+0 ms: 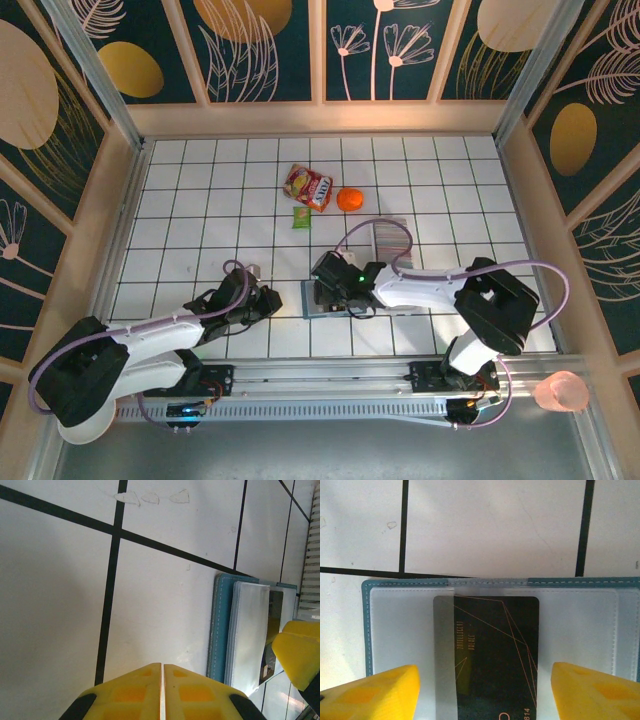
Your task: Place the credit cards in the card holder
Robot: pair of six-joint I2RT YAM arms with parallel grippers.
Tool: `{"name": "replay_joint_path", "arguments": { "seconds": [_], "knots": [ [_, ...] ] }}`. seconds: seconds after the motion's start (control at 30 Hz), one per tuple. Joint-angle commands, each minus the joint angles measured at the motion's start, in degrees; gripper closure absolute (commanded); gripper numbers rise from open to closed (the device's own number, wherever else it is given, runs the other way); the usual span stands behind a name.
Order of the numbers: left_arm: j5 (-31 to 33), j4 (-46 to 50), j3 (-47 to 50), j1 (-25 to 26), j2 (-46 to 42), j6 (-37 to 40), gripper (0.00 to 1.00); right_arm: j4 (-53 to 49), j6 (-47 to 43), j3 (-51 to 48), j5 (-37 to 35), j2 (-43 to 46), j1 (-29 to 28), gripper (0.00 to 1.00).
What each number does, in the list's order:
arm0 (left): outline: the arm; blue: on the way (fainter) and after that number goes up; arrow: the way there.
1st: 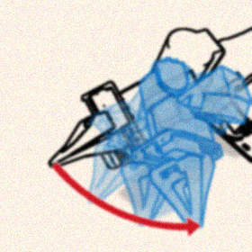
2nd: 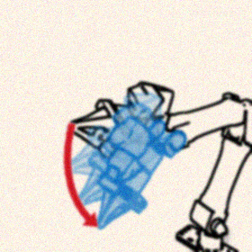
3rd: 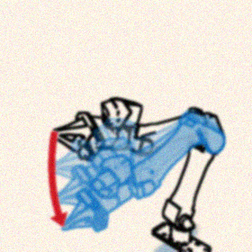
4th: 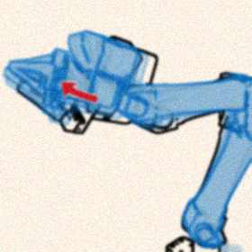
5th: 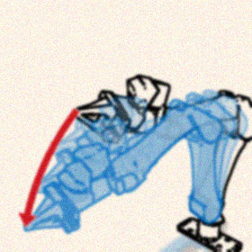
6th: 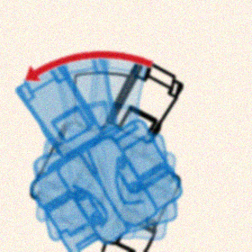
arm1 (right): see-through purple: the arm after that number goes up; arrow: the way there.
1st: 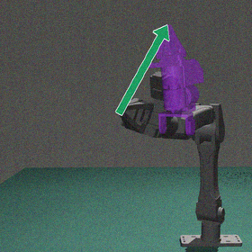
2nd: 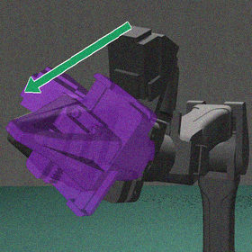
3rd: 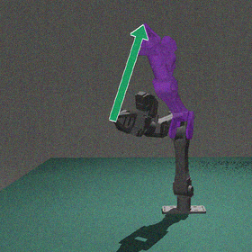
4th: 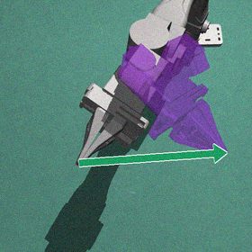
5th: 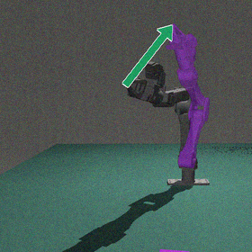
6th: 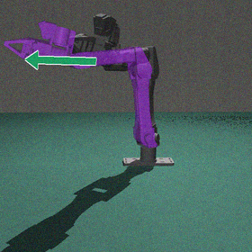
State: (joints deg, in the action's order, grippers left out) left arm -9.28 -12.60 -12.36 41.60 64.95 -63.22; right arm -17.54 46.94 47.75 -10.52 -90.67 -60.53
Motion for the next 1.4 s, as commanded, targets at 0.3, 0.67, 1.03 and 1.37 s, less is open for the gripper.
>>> {"name": "replay_joint_path", "arguments": {
  "seconds": [0.3,0.67,1.03,1.37],
  "knots": [
    [-2.82,-1.54,-2.08,0.96,2.08,0.81,0.91,-1.11,1.09,-0.20,-0.54,-1.37,-0.63,0.37],
    [-4.48,-5.49,-4.04,2.05,6.32,0.60,0.91,4.32,2.22,-1.86,3.14,-1.56,-0.82,0.39],
    [-4.43,-7.34,-4.33,3.45,9.68,0.40,0.92,3.67,2.56,1.18,2.62,-3.74,-2.55,0.40],
    [-4.15,-7.82,-4.16,3.44,9.78,0.47,0.93,-2.33,1.51,4.46,-1.44,-4.82,-3.04,0.34]
  ]
}}
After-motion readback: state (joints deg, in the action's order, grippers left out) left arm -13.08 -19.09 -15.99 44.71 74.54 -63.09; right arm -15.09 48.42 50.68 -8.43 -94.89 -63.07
